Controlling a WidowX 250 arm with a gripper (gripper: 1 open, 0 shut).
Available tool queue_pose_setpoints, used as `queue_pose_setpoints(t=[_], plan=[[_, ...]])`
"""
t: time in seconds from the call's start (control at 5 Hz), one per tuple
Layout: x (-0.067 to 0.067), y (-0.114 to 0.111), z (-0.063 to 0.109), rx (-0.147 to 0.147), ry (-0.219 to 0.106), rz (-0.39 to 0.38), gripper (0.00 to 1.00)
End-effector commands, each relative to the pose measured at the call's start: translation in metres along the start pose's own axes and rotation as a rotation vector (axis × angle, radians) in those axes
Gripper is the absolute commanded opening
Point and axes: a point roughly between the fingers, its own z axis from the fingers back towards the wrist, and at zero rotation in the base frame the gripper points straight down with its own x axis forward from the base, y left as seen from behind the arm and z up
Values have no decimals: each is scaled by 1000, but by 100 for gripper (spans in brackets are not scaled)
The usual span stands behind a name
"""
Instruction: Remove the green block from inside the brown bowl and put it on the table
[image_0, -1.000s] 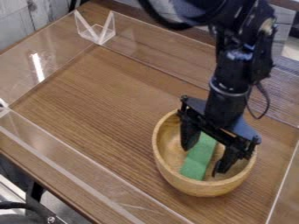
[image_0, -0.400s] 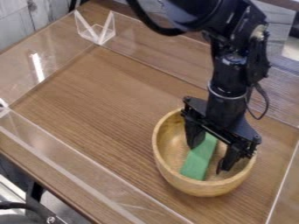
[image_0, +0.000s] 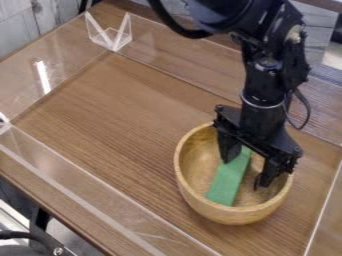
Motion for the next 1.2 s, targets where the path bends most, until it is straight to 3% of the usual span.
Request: queue_pose_setpoints(t=[0.0,1.0], plan=[[-2,9,-16,-5,20,1,100],[5,24,-40,-33,13,11,100]])
